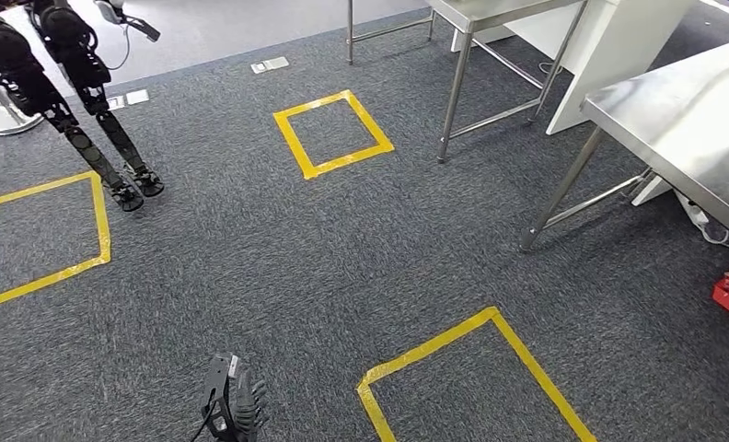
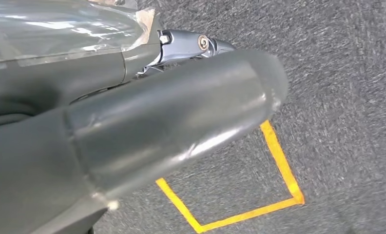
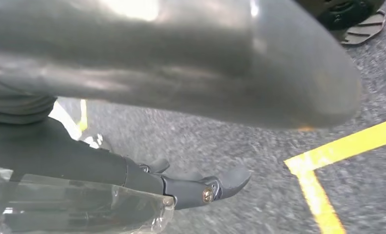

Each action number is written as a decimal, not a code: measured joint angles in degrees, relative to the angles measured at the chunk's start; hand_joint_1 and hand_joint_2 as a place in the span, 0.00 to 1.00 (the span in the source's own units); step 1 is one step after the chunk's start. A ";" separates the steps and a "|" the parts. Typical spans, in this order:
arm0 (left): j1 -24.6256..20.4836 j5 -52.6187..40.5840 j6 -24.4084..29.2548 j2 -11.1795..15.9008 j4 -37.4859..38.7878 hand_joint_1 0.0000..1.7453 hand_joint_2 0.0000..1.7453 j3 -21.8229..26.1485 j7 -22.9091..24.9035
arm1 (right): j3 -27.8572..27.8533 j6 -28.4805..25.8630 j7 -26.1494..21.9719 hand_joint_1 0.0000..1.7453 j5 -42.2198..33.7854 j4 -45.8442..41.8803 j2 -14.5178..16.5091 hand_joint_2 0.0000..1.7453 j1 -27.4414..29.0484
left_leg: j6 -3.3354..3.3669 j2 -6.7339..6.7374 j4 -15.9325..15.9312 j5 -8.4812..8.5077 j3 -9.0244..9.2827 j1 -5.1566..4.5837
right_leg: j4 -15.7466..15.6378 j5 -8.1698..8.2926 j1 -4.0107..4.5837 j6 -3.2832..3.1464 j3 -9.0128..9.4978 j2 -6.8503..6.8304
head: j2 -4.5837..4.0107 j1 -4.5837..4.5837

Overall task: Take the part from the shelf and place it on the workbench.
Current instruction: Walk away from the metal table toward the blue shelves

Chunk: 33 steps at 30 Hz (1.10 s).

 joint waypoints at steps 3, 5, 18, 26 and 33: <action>-0.10 -0.35 -0.22 0.01 0.48 0.00 0.00 0.03 -0.14 | -0.02 0.00 0.27 0.00 0.09 0.00 0.09 0.00 -0.24 | -0.83 -0.51 0.27 0.00 -0.54 -0.02 | -0.22 0.51 -0.11 -1.38 0.49 -1.77 | 0.00 -0.13; -0.29 -0.55 -0.26 0.05 0.76 0.00 0.00 0.06 -0.28 | -0.04 0.00 0.44 0.00 0.15 0.00 0.14 0.00 -0.22 | -1.27 2.51 3.88 -2.36 -2.39 -0.05 | -0.51 0.81 -0.50 -2.42 0.67 -3.37 | 0.00 -0.48; -1.05 -1.62 -0.80 -0.13 1.55 0.00 0.00 0.26 -0.61 | -0.09 0.00 0.74 0.00 0.83 -0.02 0.19 0.00 -0.44 | -0.54 9.92 0.52 -1.57 0.61 0.13 | -0.28 -0.81 0.76 -0.87 1.68 -11.94 | 0.00 -0.39; -0.82 -2.27 -2.92 0.64 1.51 0.00 0.00 0.40 0.56 | -0.26 -0.08 0.96 0.00 0.71 0.00 0.63 0.00 -0.01 | 1.14 3.03 -0.17 -0.69 0.72 0.13 | 15.25 -6.31 0.09 0.05 -6.44 -4.40 | 0.00 -0.13; -1.05 -5.35 1.87 1.26 1.53 0.00 0.00 -0.02 -1.19 | -0.78 -0.69 0.98 0.00 0.30 -0.01 0.75 0.00 -0.41 | -0.52 -1.00 0.17 -0.40 0.18 0.00 | 0.45 0.57 -0.15 -1.00 -0.22 -2.10 | 0.00 -0.25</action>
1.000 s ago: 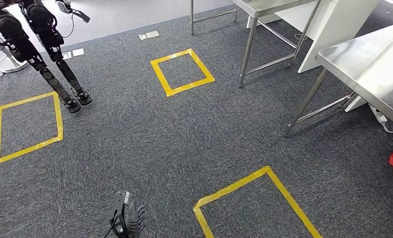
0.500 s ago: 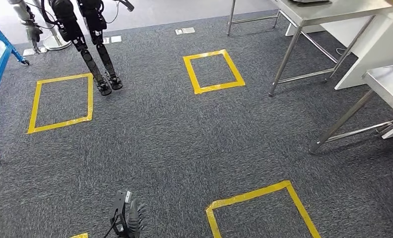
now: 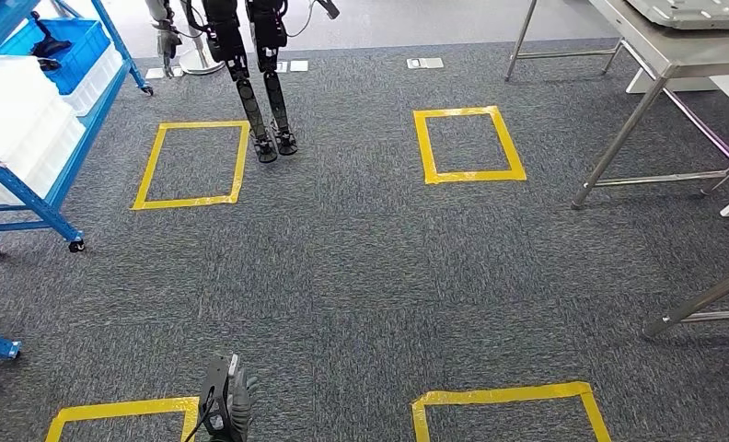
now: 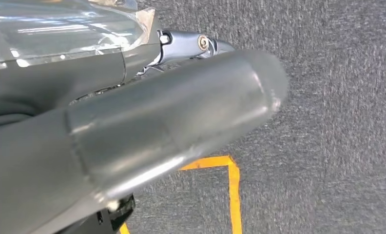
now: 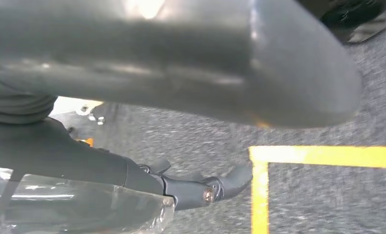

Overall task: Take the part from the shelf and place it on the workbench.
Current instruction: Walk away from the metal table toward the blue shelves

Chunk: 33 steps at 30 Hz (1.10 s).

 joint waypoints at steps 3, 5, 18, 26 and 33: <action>-0.09 -0.14 0.34 0.21 0.00 0.00 0.00 -0.02 -0.13 | -0.21 -0.08 0.02 0.00 -0.09 -0.01 0.09 0.00 -0.07 | -0.63 4.26 4.75 -3.14 -2.37 0.03 | -0.42 0.44 -0.25 -1.62 0.24 -2.02 | 0.00 -0.35; -0.18 -0.41 0.70 0.22 0.00 0.00 0.00 -0.04 -0.29 | -0.39 -0.13 0.02 0.00 -0.13 -0.01 0.09 0.00 0.12 | -1.02 7.00 12.42 -6.88 -6.02 0.15 | -0.42 0.33 0.17 -2.26 0.19 -3.64 | 0.00 -0.61; -0.20 2.04 -3.35 0.26 -0.19 0.00 0.00 -0.78 -1.02 | -0.54 -0.19 -0.25 0.00 0.58 -0.01 0.08 0.00 -0.14 | 1.28 9.46 -0.59 -0.76 1.13 0.22 | 3.34 -3.12 0.97 -0.50 -0.43 -6.33 | 0.00 -0.23; -0.60 3.63 -5.68 0.22 0.47 0.00 0.00 -0.88 -0.55 | -0.54 -0.07 -0.24 0.00 1.38 -0.01 0.02 0.00 0.33 | 1.21 2.13 -0.29 -0.33 0.83 0.24 | 4.75 -2.12 -0.49 1.56 -2.14 0.19 | 0.00 -0.04; -0.88 3.69 -5.70 0.50 1.03 0.00 0.00 -0.84 -0.73 | -0.53 -0.05 -0.27 0.00 1.39 0.01 -0.06 0.00 0.17 | -1.03 3.74 2.87 -2.07 -1.50 0.27 | -0.10 0.63 -0.69 -1.08 -0.06 -1.14 | 0.00 -0.37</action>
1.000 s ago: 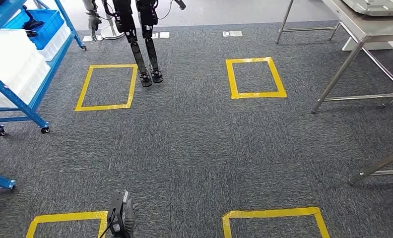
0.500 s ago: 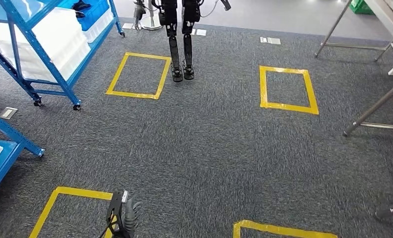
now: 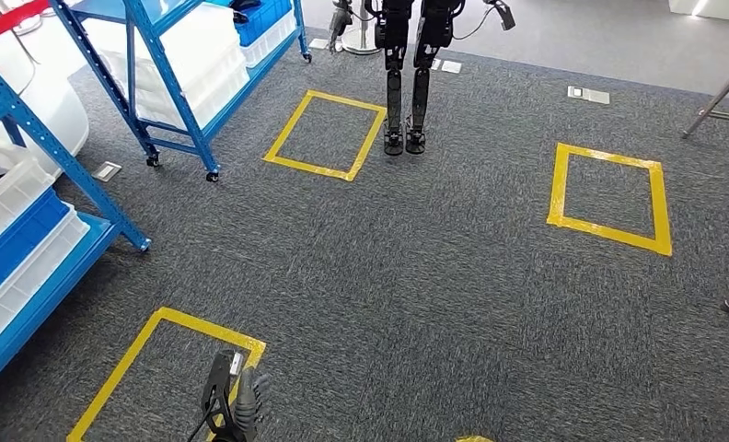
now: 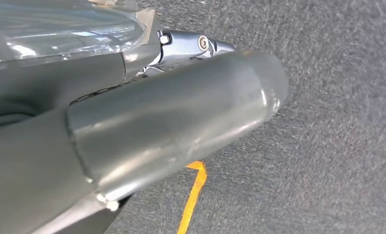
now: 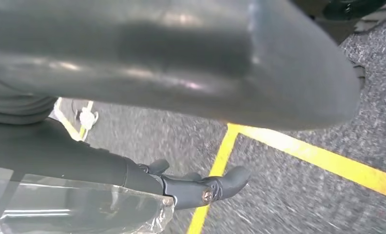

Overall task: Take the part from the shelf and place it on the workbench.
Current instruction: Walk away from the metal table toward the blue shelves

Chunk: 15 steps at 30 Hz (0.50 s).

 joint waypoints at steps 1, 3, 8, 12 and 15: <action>-0.10 0.00 0.00 0.01 0.04 0.00 0.00 -0.01 -0.01 | 0.00 0.00 -0.01 0.00 0.01 0.00 -0.01 0.00 0.10 | -0.18 2.01 3.31 -1.92 -1.50 0.03 | -0.04 0.00 0.14 -0.40 -0.02 -0.84 | 0.00 -0.14; -0.21 0.01 -0.01 0.01 0.20 0.00 0.00 -0.02 -0.03 | -0.01 0.00 -0.02 0.00 0.06 0.00 -0.04 0.00 0.30 | -0.62 3.75 10.98 -5.43 -5.16 0.22 | -0.04 -0.10 0.50 -0.88 -0.11 -2.66 | 0.00 -0.33; -0.24 0.20 -0.50 0.16 0.80 0.00 0.00 0.01 -0.49 | 0.00 0.00 -0.22 0.00 0.16 -0.01 -0.02 0.00 0.25 | -0.83 7.00 3.27 -1.06 -0.56 0.42 | 0.05 -0.40 0.86 -0.74 -0.03 -6.47 | 0.00 -0.40; -0.71 0.30 -1.26 0.13 1.11 0.00 0.00 -0.02 -0.98 | -0.01 0.00 -0.58 0.00 0.16 -0.02 0.04 0.00 0.10 | 0.39 7.90 -2.48 0.31 2.39 -0.21 | -0.09 -0.91 1.63 0.29 0.49 -8.88 | 0.00 -0.20; -0.92 0.43 -1.42 0.09 1.42 0.00 0.00 -0.02 -1.05 | -0.01 -0.02 -0.80 0.00 0.22 -0.02 0.13 0.00 -0.18 | 1.71 5.76 -3.26 0.99 2.69 0.02 | 2.36 -2.65 1.29 0.95 -0.15 -6.13 | 0.00 -0.09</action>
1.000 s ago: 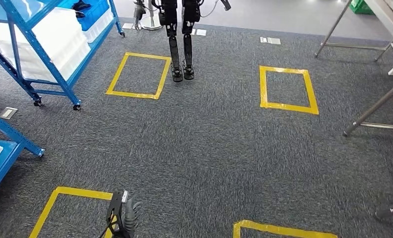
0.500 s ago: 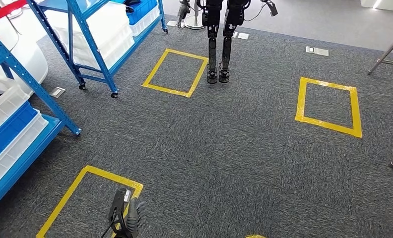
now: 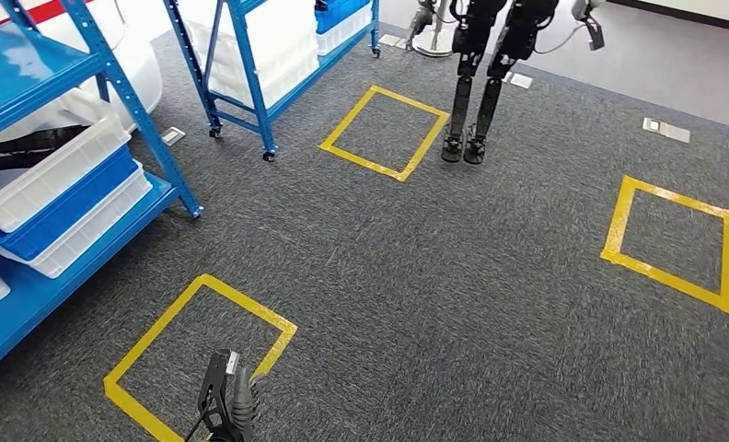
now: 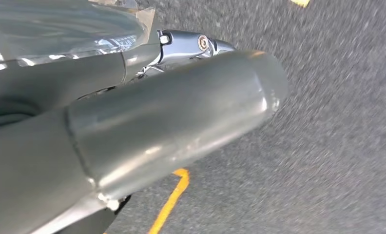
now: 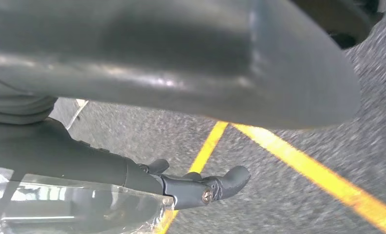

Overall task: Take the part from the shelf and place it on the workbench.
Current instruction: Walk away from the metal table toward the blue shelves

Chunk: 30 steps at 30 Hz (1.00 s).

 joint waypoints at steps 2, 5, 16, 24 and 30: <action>-0.25 0.09 -0.24 -0.20 0.17 0.00 0.00 -0.10 -0.12 | 0.00 -0.03 -0.03 0.00 0.11 0.01 0.07 0.00 0.17 | 0.58 -1.57 -0.17 0.38 -0.09 0.15 | 6.62 -3.19 -0.37 -0.20 -2.99 3.53 | 0.00 0.22; -0.10 0.41 -0.52 -0.42 0.52 0.00 0.00 -0.23 -0.46 | -0.01 -0.08 -0.01 0.00 0.19 0.02 0.11 0.00 0.50 | 0.66 -4.31 -0.08 0.51 -0.26 0.15 | 13.90 -5.19 -0.60 0.46 -6.78 4.72 | 0.00 0.33; 0.01 0.86 -1.09 -0.34 1.30 0.00 0.00 -0.37 -1.16 | -0.07 -0.16 0.01 0.00 0.21 0.07 0.20 0.00 0.25 | -1.73 -5.52 4.87 -2.18 -3.28 0.26 | -1.88 2.41 -1.51 -0.66 -0.05 5.28 | 0.00 -0.14; -0.09 1.08 -1.49 -0.28 1.68 0.00 0.00 -0.62 -1.17 | -0.07 -0.20 0.02 0.00 0.29 0.07 0.29 0.00 0.46 | -1.68 1.71 5.46 -1.58 -2.66 0.05 | -1.83 1.74 -0.47 -1.36 0.17 -0.81 | 0.00 -0.62; -0.13 1.31 -1.62 -0.24 1.68 0.00 0.00 -0.70 -1.20 | -0.07 -0.20 -0.02 0.00 0.55 0.05 0.28 0.00 0.19 | -0.09 0.17 0.35 -0.13 -0.35 -0.36 | -0.93 0.38 0.13 0.11 0.49 -1.09 | 0.00 -0.33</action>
